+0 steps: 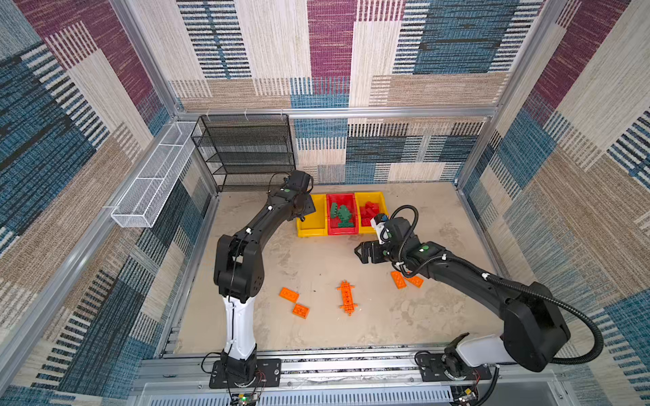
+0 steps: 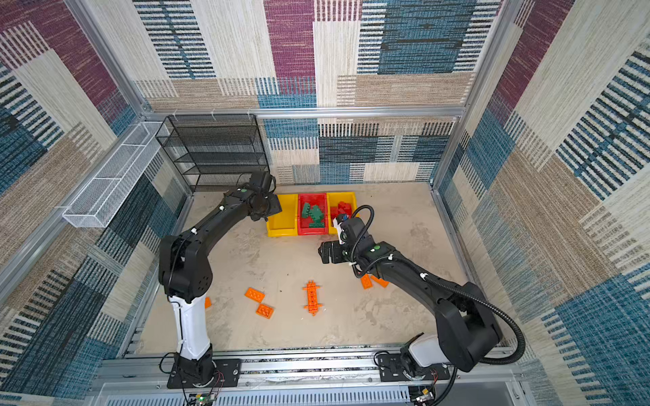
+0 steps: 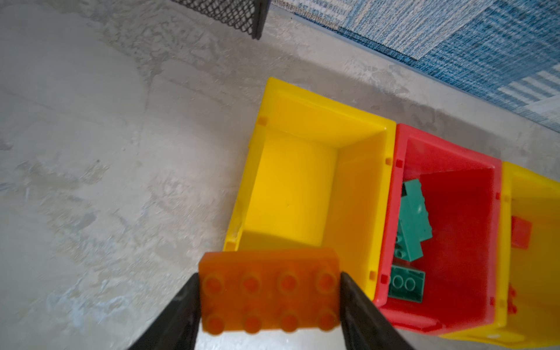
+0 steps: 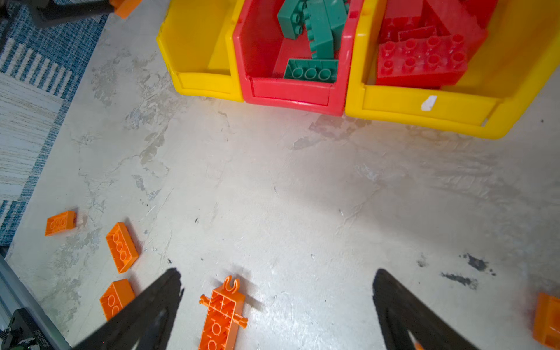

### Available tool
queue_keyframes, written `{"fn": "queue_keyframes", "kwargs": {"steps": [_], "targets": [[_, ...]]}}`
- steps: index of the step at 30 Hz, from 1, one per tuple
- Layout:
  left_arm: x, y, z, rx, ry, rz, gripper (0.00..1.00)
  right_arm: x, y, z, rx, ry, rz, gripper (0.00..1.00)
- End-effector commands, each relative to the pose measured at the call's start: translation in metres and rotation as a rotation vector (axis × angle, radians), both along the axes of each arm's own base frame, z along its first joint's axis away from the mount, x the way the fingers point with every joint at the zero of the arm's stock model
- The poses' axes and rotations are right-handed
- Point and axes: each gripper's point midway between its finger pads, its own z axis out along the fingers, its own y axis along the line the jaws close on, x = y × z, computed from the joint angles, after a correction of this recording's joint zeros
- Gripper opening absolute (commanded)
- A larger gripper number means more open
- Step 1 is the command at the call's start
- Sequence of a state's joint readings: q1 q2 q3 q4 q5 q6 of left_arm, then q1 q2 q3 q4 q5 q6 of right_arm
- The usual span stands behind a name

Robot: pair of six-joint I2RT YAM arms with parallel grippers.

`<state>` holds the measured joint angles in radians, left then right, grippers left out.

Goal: Sort the legos into containers by color
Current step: 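Carry the orange eight-stud brick into the empty yellow bin and release it, then lower the left gripper onto an orange three-stud brick and grasp it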

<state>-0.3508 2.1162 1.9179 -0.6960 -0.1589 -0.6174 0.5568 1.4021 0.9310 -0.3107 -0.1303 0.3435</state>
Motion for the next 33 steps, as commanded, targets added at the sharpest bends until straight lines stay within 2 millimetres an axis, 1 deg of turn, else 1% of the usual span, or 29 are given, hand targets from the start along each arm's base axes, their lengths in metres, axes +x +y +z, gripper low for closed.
{"fn": "queue_keyframes", "kwargs": {"steps": [1, 3, 6, 8, 10, 12, 14, 17, 20, 23, 25, 27, 30, 33], "targets": [[0.009, -0.005, -0.010, 0.026, 0.039, -0.017, 0.62, 0.001, -0.004, 0.006, 0.010, -0.017, -0.029, 1.00], [0.020, -0.010, -0.015, 0.033, 0.043, -0.024, 0.62, 0.001, -0.008, 0.008, 0.004, -0.025, -0.042, 1.00], [0.033, -0.014, -0.022, 0.038, 0.045, -0.032, 0.66, -0.001, -0.014, 0.012, -0.002, -0.031, -0.063, 1.00], [0.038, -0.018, -0.025, 0.027, 0.043, -0.042, 0.75, -0.003, -0.018, 0.015, -0.002, -0.037, -0.076, 1.00], [0.039, -0.023, -0.024, 0.009, 0.045, -0.053, 0.84, -0.005, -0.021, 0.016, 0.000, -0.039, -0.085, 1.00], [0.036, -0.026, -0.020, -0.011, 0.047, -0.062, 0.89, -0.007, -0.023, 0.018, 0.004, -0.044, -0.090, 1.00], [0.029, -0.029, -0.014, -0.017, 0.047, -0.075, 0.94, -0.008, -0.022, 0.021, 0.018, -0.051, -0.086, 1.00], [0.008, -0.025, -0.002, -0.014, 0.041, -0.086, 0.95, -0.010, -0.019, 0.028, 0.055, -0.072, -0.071, 1.00], [-0.030, -0.010, 0.006, -0.017, 0.026, -0.044, 0.95, -0.012, -0.015, 0.034, 0.085, -0.097, -0.050, 1.00], [-0.082, 0.013, 0.001, -0.054, 0.022, 0.035, 0.95, -0.011, -0.013, 0.035, 0.083, -0.108, -0.040, 1.00], [-0.123, 0.028, -0.005, -0.064, 0.024, 0.094, 0.93, -0.010, -0.010, 0.035, 0.090, -0.110, -0.027, 1.00], [-0.164, 0.044, -0.010, -0.028, 0.021, 0.156, 0.93, -0.011, -0.006, 0.035, 0.108, -0.111, -0.007, 1.00], [-0.220, 0.061, -0.021, 0.010, 0.042, 0.212, 0.93, -0.013, 0.001, 0.036, 0.136, -0.106, 0.023, 1.00], [-0.262, 0.070, -0.040, -0.041, 0.077, 0.262, 0.92, -0.015, 0.006, 0.034, 0.151, -0.097, 0.045, 1.00]]}}
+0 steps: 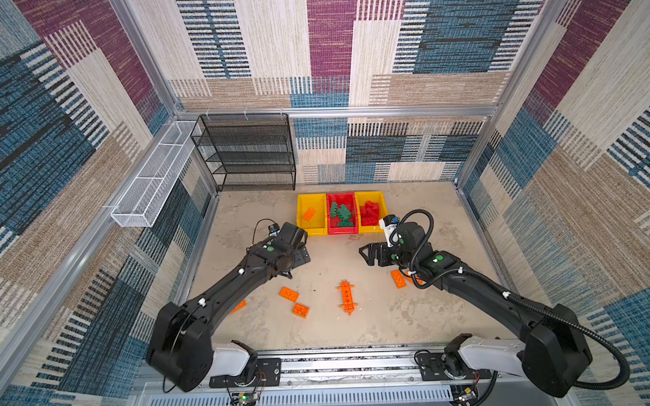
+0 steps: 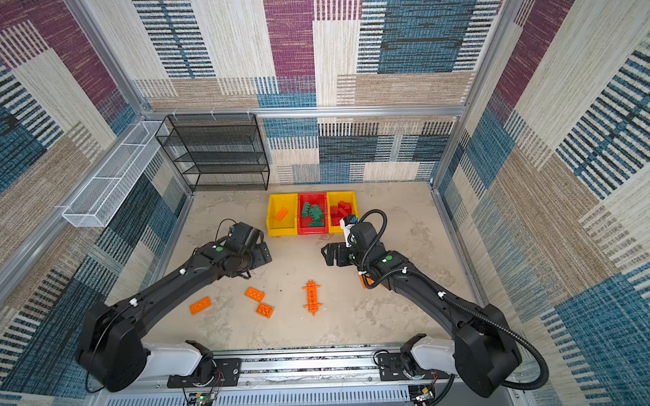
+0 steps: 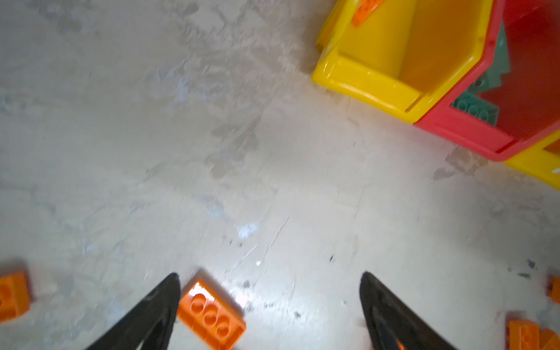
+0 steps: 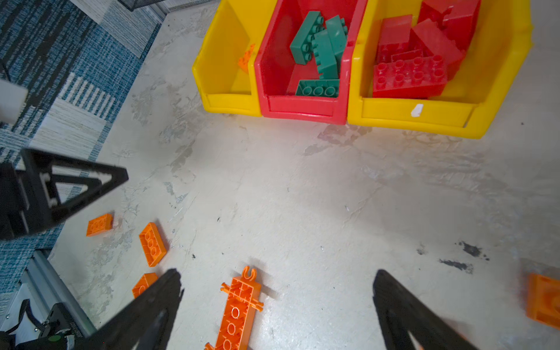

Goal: Sort the legos into containers by color
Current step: 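Lower the left gripper onto an orange three-stud brick and grasp it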

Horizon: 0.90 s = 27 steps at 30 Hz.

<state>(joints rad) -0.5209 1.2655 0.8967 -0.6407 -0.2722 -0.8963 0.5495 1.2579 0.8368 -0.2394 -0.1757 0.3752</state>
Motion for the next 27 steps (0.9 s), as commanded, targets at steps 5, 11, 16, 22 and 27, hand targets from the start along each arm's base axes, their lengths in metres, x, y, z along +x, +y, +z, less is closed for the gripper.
{"fn": "queue_keyframes", "kwargs": {"steps": [5, 11, 16, 22, 27], "targets": [[-0.054, 0.025, -0.034, -0.085, 0.026, 0.198, 0.91, 0.000, 0.013, 0.002, 0.040, -0.014, 0.051, 1.00], [-0.051, 0.005, -0.055, -0.130, 0.096, 0.161, 0.90, 0.002, 0.016, -0.003, 0.040, 0.000, 0.059, 1.00], [-0.049, -0.011, -0.077, -0.180, 0.159, 0.165, 0.90, 0.002, 0.014, -0.005, 0.030, 0.002, 0.053, 1.00], [-0.050, -0.012, -0.093, -0.160, 0.202, 0.171, 0.87, 0.000, 0.009, -0.013, 0.002, 0.005, 0.044, 1.00], [-0.047, -0.018, -0.101, -0.145, 0.231, 0.154, 0.78, -0.003, 0.011, -0.017, 0.011, 0.012, 0.056, 1.00]]}}
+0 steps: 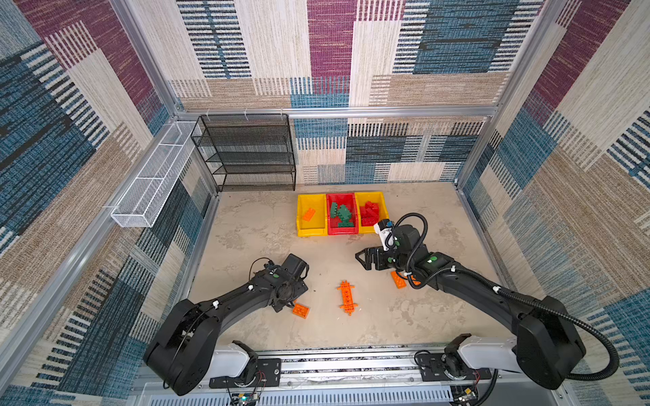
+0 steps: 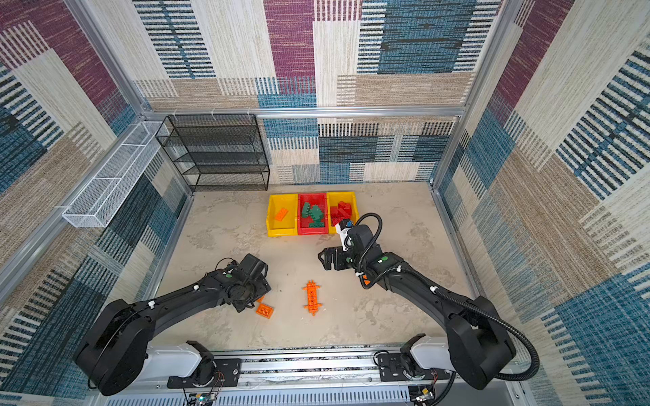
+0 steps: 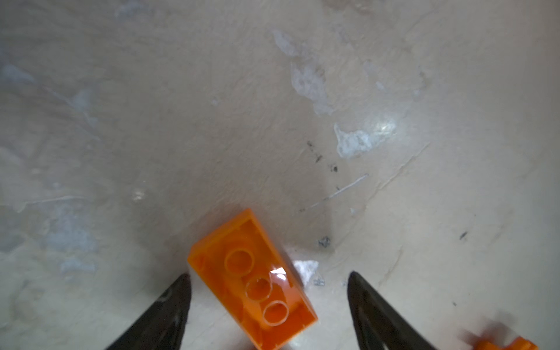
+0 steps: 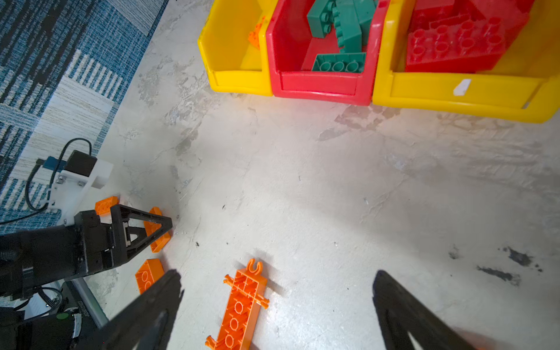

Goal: Sort the legos into containers by color
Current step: 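Lower the left gripper onto an orange three-stud brick and grasp it, then carry the orange three-stud brick with the left gripper into the yellow bin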

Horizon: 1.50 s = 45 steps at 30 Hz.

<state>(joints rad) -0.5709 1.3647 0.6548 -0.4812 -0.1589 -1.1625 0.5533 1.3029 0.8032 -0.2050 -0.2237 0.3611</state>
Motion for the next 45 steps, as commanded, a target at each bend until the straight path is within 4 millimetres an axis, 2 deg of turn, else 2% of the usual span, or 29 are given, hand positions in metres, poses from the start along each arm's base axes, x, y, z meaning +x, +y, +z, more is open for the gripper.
{"fn": "queue_keyframes", "kwargs": {"steps": [1, 13, 20, 22, 25, 30, 33, 36, 42, 45], "targets": [[0.001, -0.008, -0.007, -0.027, 0.031, 0.005, 0.77, 0.003, 0.003, 0.006, 0.018, -0.034, 0.006, 1.00], [-0.001, -0.011, -0.030, 0.047, 0.146, -0.057, 0.71, -0.002, -0.004, -0.004, -0.010, -0.033, -0.004, 1.00], [-0.008, -0.009, -0.042, 0.078, 0.209, -0.080, 0.50, -0.003, -0.005, -0.004, -0.007, -0.037, -0.002, 1.00], [-0.007, -0.011, -0.042, 0.072, 0.215, -0.087, 0.40, -0.003, -0.004, -0.001, -0.002, -0.041, -0.001, 1.00], [-0.003, -0.014, -0.037, 0.078, 0.213, -0.108, 0.26, -0.002, -0.004, 0.000, 0.001, -0.041, -0.001, 1.00], [0.012, -0.018, -0.020, 0.104, 0.190, -0.147, 0.19, -0.001, -0.004, 0.001, -0.004, -0.041, -0.006, 1.00], [0.026, -0.023, -0.004, 0.122, 0.160, -0.177, 0.19, 0.001, -0.005, 0.005, -0.004, -0.048, -0.016, 1.00], [0.048, -0.026, 0.022, 0.163, 0.101, -0.208, 0.19, 0.003, -0.006, 0.011, -0.003, -0.060, -0.029, 1.00], [0.126, -0.037, 0.096, 0.271, -0.083, -0.264, 0.20, 0.009, -0.007, 0.020, -0.002, -0.069, -0.046, 1.00], [0.172, -0.046, 0.122, 0.271, -0.151, -0.279, 0.21, 0.011, -0.007, 0.024, -0.007, -0.072, -0.053, 1.00]]}}
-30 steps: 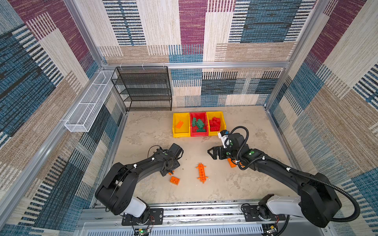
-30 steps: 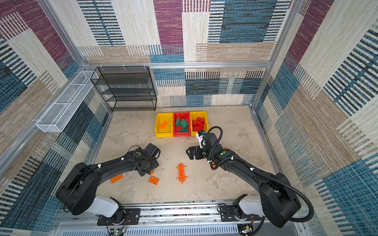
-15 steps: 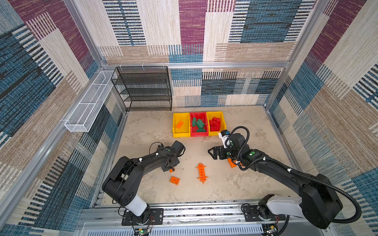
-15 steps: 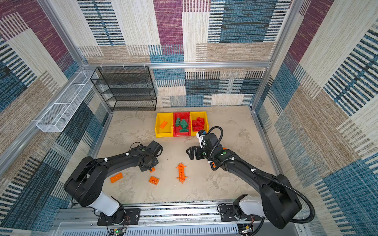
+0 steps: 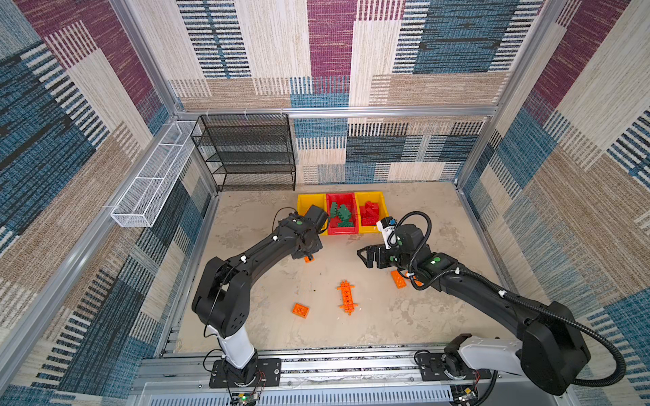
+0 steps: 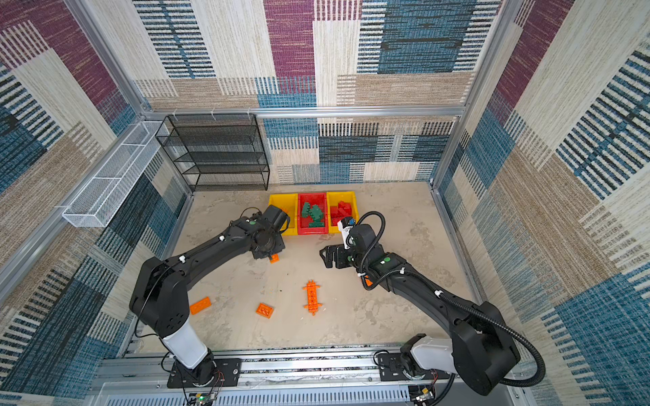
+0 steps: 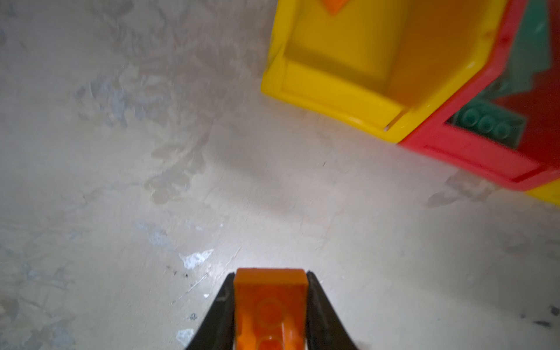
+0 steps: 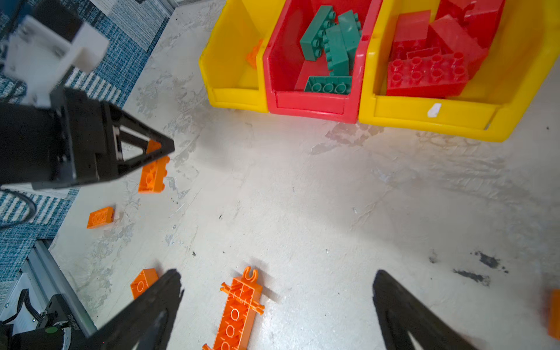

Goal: Sort the legos into containers by color
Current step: 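Carry the orange three-stud brick with the left gripper into the yellow bin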

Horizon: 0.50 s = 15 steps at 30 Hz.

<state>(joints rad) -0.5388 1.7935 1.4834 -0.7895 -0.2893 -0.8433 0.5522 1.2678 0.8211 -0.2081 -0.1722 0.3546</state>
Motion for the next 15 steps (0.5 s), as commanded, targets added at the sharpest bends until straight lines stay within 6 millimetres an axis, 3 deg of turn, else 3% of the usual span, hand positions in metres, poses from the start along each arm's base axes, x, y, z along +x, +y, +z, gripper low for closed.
{"fn": "queue_keyframes", "kwargs": {"steps": [1, 5, 9, 15], "targets": [[0.036, 0.007, 0.019, 0.089, -0.033, -0.060, 0.21, 0.005, -0.001, 0.006, -0.004, -0.008, -0.021, 1.00], [0.091, -0.001, 0.028, 0.065, -0.056, -0.082, 0.22, 0.008, -0.003, 0.012, -0.014, -0.015, -0.040, 1.00], [0.136, -0.003, 0.019, 0.041, -0.038, -0.091, 0.22, 0.012, -0.006, 0.016, -0.024, -0.016, -0.064, 1.00], [0.166, -0.014, -0.003, -0.016, -0.030, -0.119, 0.25, 0.015, -0.009, 0.017, -0.032, -0.007, -0.094, 1.00]]}}
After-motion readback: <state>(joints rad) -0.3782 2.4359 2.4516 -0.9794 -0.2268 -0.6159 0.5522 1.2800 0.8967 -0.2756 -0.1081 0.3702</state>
